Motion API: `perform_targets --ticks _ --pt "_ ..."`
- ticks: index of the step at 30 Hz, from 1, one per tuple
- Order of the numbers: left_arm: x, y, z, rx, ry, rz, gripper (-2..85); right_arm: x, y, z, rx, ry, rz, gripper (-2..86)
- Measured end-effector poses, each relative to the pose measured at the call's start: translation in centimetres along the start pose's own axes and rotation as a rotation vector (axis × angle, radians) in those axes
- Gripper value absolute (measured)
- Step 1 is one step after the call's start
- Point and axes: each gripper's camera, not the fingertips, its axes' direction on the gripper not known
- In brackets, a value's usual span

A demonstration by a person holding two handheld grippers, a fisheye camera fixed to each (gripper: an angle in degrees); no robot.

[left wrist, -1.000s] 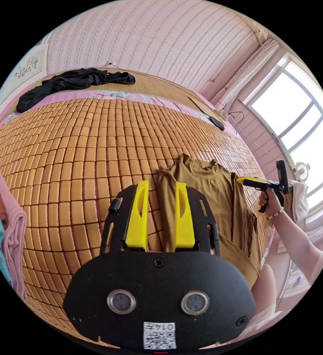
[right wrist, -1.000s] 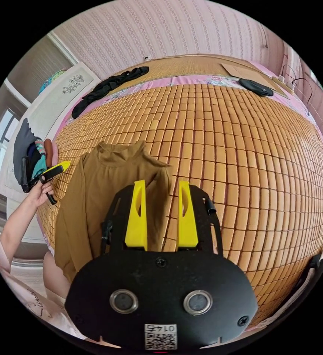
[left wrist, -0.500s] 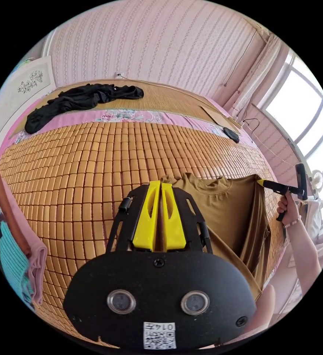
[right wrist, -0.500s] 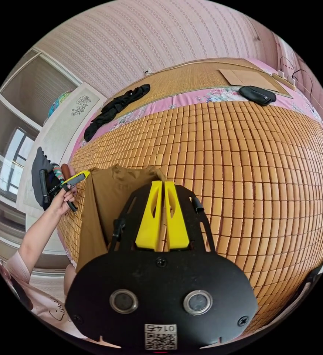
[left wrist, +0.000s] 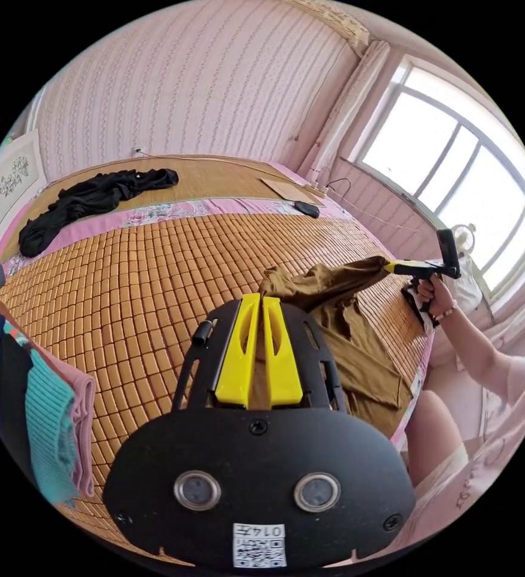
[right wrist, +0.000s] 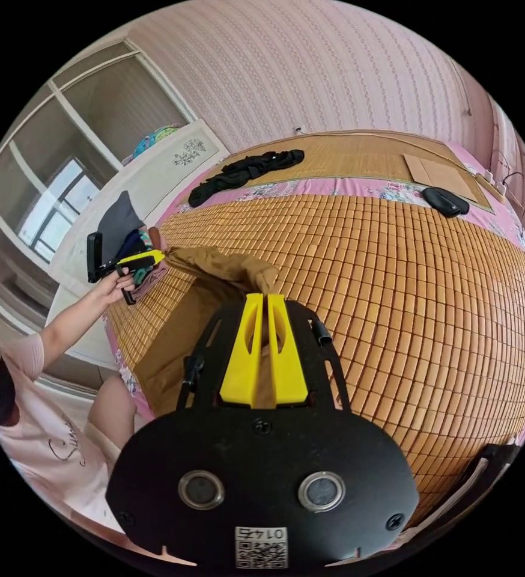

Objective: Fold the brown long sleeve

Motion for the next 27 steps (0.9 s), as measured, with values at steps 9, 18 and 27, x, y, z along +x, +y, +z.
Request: perform_targets --ticks 9,18,27 --pt "6.9 20.4 -1.9 -0.221 -0.039 0.019 -0.9 -4.3 21.9 2.1 -0.266 -0.061 0.247 0.6" --pt "6.7 25.5 -1.8 -0.210 -0.133 -0.165 -0.7 -5.4 26.2 -0.6 -0.196 0.080 0.397 1.0" --pt "11.7 21.0 -0.2 -0.122 0.005 -0.006 6.3 -13.9 20.2 2.0 -0.036 0.038 0.087 10.7"
